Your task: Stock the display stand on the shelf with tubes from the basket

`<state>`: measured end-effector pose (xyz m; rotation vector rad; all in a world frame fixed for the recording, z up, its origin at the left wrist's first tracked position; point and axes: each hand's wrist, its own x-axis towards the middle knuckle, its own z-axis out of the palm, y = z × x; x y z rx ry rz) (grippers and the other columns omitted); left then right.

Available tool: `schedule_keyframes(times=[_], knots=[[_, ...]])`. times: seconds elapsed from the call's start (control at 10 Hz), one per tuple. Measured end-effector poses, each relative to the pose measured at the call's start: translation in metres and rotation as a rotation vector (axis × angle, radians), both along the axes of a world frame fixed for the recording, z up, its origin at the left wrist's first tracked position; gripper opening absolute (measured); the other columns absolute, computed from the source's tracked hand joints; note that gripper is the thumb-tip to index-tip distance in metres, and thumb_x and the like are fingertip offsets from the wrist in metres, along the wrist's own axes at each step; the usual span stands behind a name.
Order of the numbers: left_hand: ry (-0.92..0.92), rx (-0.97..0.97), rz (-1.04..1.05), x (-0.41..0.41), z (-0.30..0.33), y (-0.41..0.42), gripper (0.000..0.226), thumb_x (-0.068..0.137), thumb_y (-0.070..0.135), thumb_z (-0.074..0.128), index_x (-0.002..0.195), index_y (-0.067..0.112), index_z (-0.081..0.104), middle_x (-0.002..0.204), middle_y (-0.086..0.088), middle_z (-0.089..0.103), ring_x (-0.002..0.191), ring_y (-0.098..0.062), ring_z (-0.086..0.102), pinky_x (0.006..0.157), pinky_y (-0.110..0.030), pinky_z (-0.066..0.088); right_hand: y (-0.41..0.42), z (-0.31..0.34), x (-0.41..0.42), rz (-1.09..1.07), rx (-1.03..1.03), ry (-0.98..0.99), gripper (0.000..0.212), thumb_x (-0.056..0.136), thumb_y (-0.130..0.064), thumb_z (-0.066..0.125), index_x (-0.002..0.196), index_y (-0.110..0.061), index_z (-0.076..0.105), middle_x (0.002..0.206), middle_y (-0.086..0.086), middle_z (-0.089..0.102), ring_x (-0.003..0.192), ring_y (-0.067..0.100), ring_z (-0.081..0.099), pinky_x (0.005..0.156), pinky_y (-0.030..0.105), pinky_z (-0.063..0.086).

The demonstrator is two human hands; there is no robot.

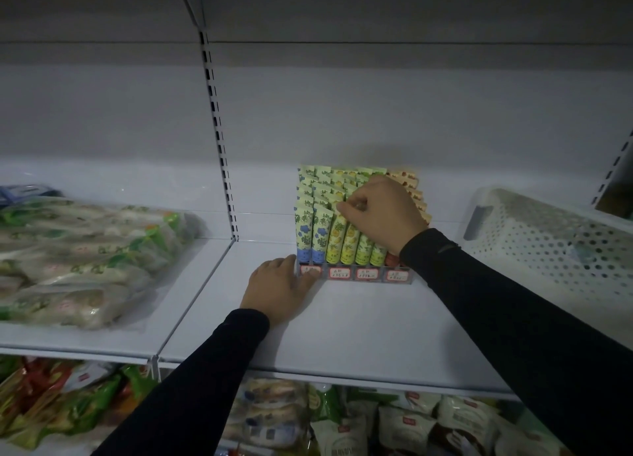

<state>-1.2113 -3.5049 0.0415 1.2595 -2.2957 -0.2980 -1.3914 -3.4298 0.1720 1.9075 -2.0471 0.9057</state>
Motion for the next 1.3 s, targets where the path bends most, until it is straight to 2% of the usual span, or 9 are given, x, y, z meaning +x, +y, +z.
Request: schedule_keyframes(times=[0.1,0.2,0.4,0.6,0.7,0.8,1.0,1.2,1.3], knots=[[0.156,0.069,-0.004,0.003,0.009,0.001,0.058,0.091,0.062,0.046,0.129,0.020,0.057,0.116,-0.006,0.064,0.111,-0.026,0.057,0.086,-0.032,0.043,0.001,0.001,0.004,0.042,-0.027,-0.022,0.026,0.091,-0.043,0.059,0.091,-0.021,0.073,0.088,-0.004,0.046,0.078,0.012,0.047,0.073,0.028,0.039],[0.300,0.030,0.000,0.002,0.024,0.005,0.053,0.093,0.047,0.058,0.136,0.016,0.054,0.124,-0.003,0.064,0.115,-0.018,0.057,0.086,-0.026,0.041,-0.001,-0.001,0.010,0.065,-0.002,-0.008,0.026,0.090,-0.044,0.061,0.094,-0.022,0.074,0.092,-0.003,0.046,0.079,0.011,0.047,0.073,0.025,0.034],[0.393,0.063,0.035,-0.008,0.040,0.011,0.031,0.097,0.033,0.057,0.122,0.015,0.058,0.115,-0.003,0.068,0.098,-0.011,0.057,0.073,-0.021,0.035,-0.009,-0.004,0.015,0.030,0.008,-0.012,0.025,0.091,-0.040,0.060,0.087,-0.021,0.076,0.091,-0.003,0.048,0.077,0.011,0.050,0.078,0.031,0.047],[0.405,0.081,0.048,-0.008,0.038,0.010,0.027,0.097,0.029,0.058,0.119,0.013,0.059,0.111,-0.006,0.070,0.098,-0.018,0.062,0.074,-0.021,0.037,-0.012,-0.004,0.017,0.017,0.005,0.019,0.025,0.092,-0.036,0.061,0.082,-0.017,0.075,0.087,-0.004,0.045,0.076,0.011,0.046,0.073,0.027,0.041],[0.389,0.095,0.048,-0.008,0.039,0.010,0.028,0.097,0.030,0.058,0.119,0.012,0.058,0.112,-0.007,0.070,0.100,-0.019,0.062,0.074,-0.021,0.036,-0.011,-0.004,0.017,0.020,0.003,0.028,0.026,0.092,-0.035,0.060,0.082,-0.017,0.075,0.088,-0.002,0.046,0.077,0.012,0.048,0.075,0.029,0.044],[0.340,0.111,0.037,-0.006,0.041,0.012,0.034,0.098,0.033,0.056,0.125,0.013,0.056,0.119,-0.006,0.067,0.108,-0.020,0.060,0.077,-0.021,0.036,-0.008,-0.004,0.017,0.033,0.000,0.026,0.027,0.092,-0.038,0.060,0.084,-0.017,0.074,0.090,-0.002,0.048,0.078,0.013,0.049,0.078,0.031,0.046],[0.238,0.097,0.054,0.000,0.049,0.016,0.052,0.098,0.042,0.051,0.141,0.012,0.046,0.132,-0.007,0.059,0.119,-0.023,0.055,0.088,-0.027,0.039,0.010,0.006,0.003,0.038,-0.055,-0.049,0.028,0.092,-0.043,0.058,0.097,-0.020,0.073,0.095,-0.002,0.050,0.083,0.012,0.048,0.077,0.026,0.036],[0.209,-0.031,0.032,0.006,0.065,0.030,0.051,0.098,0.038,0.052,0.141,0.012,0.047,0.131,-0.009,0.059,0.119,-0.024,0.053,0.086,-0.026,0.037,0.042,0.006,-0.028,-0.029,-0.139,-0.108,0.027,0.092,-0.037,0.060,0.097,-0.015,0.074,0.088,0.000,0.055,0.081,0.010,0.047,0.069,0.021,0.028],[0.162,-0.074,0.001,0.009,0.064,0.036,0.053,0.098,0.042,0.052,0.142,0.013,0.047,0.136,-0.009,0.057,0.124,-0.025,0.051,0.093,-0.030,0.038,0.063,-0.001,-0.039,-0.044,-0.162,-0.151,0.027,0.093,-0.035,0.060,0.093,-0.013,0.075,0.085,0.002,0.056,0.081,0.014,0.051,0.066,0.022,0.027]])
